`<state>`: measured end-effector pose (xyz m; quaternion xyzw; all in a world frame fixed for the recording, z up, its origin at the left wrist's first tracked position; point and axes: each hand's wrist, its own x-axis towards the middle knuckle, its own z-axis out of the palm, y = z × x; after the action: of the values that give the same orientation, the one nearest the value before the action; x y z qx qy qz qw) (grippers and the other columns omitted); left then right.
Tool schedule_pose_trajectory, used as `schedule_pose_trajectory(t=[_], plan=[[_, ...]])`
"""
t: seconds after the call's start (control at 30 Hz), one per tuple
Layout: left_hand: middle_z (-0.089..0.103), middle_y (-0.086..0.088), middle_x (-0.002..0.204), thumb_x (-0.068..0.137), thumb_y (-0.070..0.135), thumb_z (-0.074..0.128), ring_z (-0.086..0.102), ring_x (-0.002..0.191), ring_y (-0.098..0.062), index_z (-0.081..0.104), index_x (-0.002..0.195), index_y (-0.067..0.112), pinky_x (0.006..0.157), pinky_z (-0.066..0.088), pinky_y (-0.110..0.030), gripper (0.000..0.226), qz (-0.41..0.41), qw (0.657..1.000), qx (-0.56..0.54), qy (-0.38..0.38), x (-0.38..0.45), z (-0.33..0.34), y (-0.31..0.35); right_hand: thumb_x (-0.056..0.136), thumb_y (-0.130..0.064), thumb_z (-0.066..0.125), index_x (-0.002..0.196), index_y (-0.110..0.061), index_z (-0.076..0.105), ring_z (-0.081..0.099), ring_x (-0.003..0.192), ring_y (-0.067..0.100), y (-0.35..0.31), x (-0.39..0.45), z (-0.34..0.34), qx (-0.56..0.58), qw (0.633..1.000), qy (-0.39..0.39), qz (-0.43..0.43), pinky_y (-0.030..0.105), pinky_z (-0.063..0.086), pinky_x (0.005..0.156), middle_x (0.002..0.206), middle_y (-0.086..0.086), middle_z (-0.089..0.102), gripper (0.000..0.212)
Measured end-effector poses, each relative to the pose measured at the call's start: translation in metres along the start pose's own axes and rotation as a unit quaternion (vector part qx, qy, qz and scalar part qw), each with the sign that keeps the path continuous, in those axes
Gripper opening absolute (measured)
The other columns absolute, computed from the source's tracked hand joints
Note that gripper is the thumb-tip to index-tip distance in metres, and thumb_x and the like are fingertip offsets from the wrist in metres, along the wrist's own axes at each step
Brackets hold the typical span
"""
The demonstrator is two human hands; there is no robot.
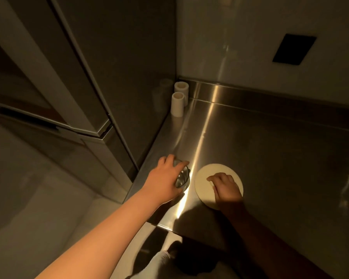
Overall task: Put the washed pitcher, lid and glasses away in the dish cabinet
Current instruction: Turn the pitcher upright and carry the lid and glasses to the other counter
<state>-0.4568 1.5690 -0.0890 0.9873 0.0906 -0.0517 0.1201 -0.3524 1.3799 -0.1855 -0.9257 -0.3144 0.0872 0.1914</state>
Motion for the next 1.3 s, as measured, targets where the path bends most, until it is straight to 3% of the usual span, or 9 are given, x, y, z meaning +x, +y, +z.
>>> schedule_pose_trajectory(t=[0.27, 0.37, 0.5, 0.6, 0.67, 0.8, 0.93, 1.07, 1.3], plan=[[0.024, -0.003, 0.147, 0.079, 0.042, 0.068, 0.022, 0.135, -0.025, 0.025, 0.146, 0.034, 0.098, 0.045, -0.038, 0.08, 0.009, 1.0, -0.002, -0.007, 0.004, 0.006, 0.001, 0.087, -0.004, 0.049, 0.128, -0.025, 0.05, 0.038, 0.121, 0.02, -0.001, -0.002, -0.001, -0.038, 0.999, -0.021, 0.002, 0.033, 0.037, 0.092, 0.132, -0.001, 0.046, 0.046], [0.023, -0.004, 0.147, 0.079, 0.044, 0.066, 0.022, 0.135, -0.025, 0.025, 0.145, 0.034, 0.098, 0.045, -0.037, 0.078, 0.005, 1.0, -0.002, -0.008, 0.005, 0.006, 0.002, 0.089, -0.012, 0.051, 0.131, -0.025, 0.047, 0.037, 0.122, 0.019, -0.005, -0.003, -0.003, -0.046, 0.999, -0.015, -0.003, 0.031, 0.034, 0.097, 0.134, -0.001, 0.044, 0.044], [0.027, -0.004, 0.144, 0.078, 0.046, 0.066, 0.026, 0.132, -0.024, 0.031, 0.141, 0.033, 0.095, 0.046, -0.036, 0.074, 0.006, 1.0, -0.018, 0.005, 0.003, 0.005, 0.001, 0.09, -0.032, 0.054, 0.138, -0.022, 0.04, 0.029, 0.133, 0.02, -0.02, -0.01, -0.007, -0.033, 0.998, -0.006, -0.052, 0.031, 0.019, 0.11, 0.143, 0.002, 0.038, 0.051], [0.03, -0.002, 0.139, 0.075, 0.046, 0.067, 0.029, 0.129, -0.023, 0.035, 0.138, 0.033, 0.088, 0.049, -0.034, 0.072, 0.018, 0.999, -0.028, 0.037, -0.001, 0.004, 0.006, 0.086, -0.039, 0.06, 0.143, -0.02, 0.031, 0.021, 0.139, 0.017, -0.041, -0.015, -0.012, 0.019, 0.995, -0.014, -0.098, 0.022, 0.007, 0.11, 0.148, 0.0, 0.032, 0.067], [0.032, -0.001, 0.136, 0.074, 0.047, 0.068, 0.031, 0.127, -0.021, 0.037, 0.136, 0.034, 0.084, 0.051, -0.034, 0.07, 0.027, 0.997, -0.041, 0.064, -0.004, 0.002, 0.01, 0.08, -0.041, 0.067, 0.142, -0.022, 0.029, 0.025, 0.137, 0.014, -0.053, -0.016, -0.011, 0.062, 0.993, -0.012, -0.104, 0.019, 0.011, 0.107, 0.144, -0.003, 0.035, 0.075], [0.033, 0.0, 0.135, 0.073, 0.049, 0.068, 0.034, 0.125, -0.02, 0.036, 0.135, 0.033, 0.082, 0.051, -0.033, 0.072, 0.041, 0.994, -0.058, 0.082, -0.01, 0.001, 0.012, 0.07, -0.04, 0.075, 0.142, -0.028, 0.026, 0.035, 0.129, 0.011, -0.066, -0.015, -0.007, 0.15, 0.987, 0.001, -0.053, 0.025, 0.029, 0.105, 0.139, -0.007, 0.041, 0.088], [0.036, 0.001, 0.133, 0.068, 0.054, 0.071, 0.041, 0.119, -0.019, 0.037, 0.131, 0.032, 0.084, 0.052, -0.033, 0.076, 0.048, 0.993, -0.071, 0.078, -0.014, 0.004, 0.005, 0.071, -0.036, 0.076, 0.143, -0.029, 0.024, 0.038, 0.128, 0.009, -0.071, -0.013, -0.004, 0.169, 0.983, 0.018, -0.062, 0.028, 0.033, 0.106, 0.14, -0.008, 0.042, 0.09], [0.037, 0.001, 0.128, 0.064, 0.054, 0.075, 0.044, 0.114, -0.018, 0.04, 0.126, 0.025, 0.084, 0.051, -0.03, 0.077, 0.048, 0.994, -0.074, 0.063, -0.02, 0.012, -0.005, 0.075, -0.037, 0.072, 0.14, -0.028, 0.031, 0.045, 0.122, 0.009, -0.074, -0.011, 0.002, 0.104, 0.989, 0.03, -0.1, 0.025, 0.037, 0.102, 0.136, -0.009, 0.048, 0.077], [0.041, 0.001, 0.114, 0.067, 0.054, 0.074, 0.046, 0.099, -0.014, 0.043, 0.115, 0.018, 0.077, 0.043, -0.024, 0.068, 0.07, 0.994, -0.064, 0.046, -0.032, 0.016, -0.026, 0.075, -0.042, 0.07, 0.137, -0.021, 0.036, 0.049, 0.116, 0.014, -0.083, -0.009, 0.017, 0.027, 0.988, 0.029, -0.149, 0.028, 0.046, 0.09, 0.128, -0.004, 0.052, 0.074]])
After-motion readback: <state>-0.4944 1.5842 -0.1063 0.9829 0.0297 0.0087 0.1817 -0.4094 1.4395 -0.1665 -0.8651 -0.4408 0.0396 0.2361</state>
